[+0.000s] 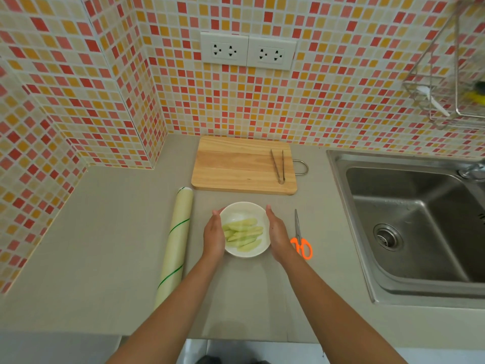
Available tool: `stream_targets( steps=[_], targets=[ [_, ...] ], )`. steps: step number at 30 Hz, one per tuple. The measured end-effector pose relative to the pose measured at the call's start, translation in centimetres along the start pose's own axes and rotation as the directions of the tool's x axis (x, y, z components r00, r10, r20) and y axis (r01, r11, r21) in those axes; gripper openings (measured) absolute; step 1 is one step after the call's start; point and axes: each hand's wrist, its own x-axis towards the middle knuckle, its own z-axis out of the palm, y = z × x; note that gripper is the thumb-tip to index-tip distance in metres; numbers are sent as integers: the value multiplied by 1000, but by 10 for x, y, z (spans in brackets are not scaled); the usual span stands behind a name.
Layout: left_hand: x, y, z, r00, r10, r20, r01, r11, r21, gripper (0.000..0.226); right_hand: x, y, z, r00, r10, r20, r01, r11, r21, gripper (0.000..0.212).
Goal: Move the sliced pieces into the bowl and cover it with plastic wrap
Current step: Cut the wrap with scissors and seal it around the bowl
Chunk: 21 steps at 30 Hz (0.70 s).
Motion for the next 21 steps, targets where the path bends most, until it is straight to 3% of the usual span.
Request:
stream_targets(
  steps=[6, 9, 12, 21],
  targets=[
    [12, 4, -6, 994, 10, 106, -19, 996, 85, 52, 3, -11, -3, 996, -80, -50, 67, 973, -222, 54],
    [19, 6, -6, 994, 7, 109, -19, 994, 111, 58, 1, -14, -8, 974, -209, -88, 192, 968, -164, 43],
    [22, 5, -11, 999, -12, 51, 14, 1000, -27, 61, -3, -12, -11, 968, -240, -68, 233, 968, -95, 49],
    [-4, -9, 2, 997, -74, 19, 76, 993, -96, 50, 0, 2, -4, 999, -36, 8, 36, 999, -15, 64]
  ],
)
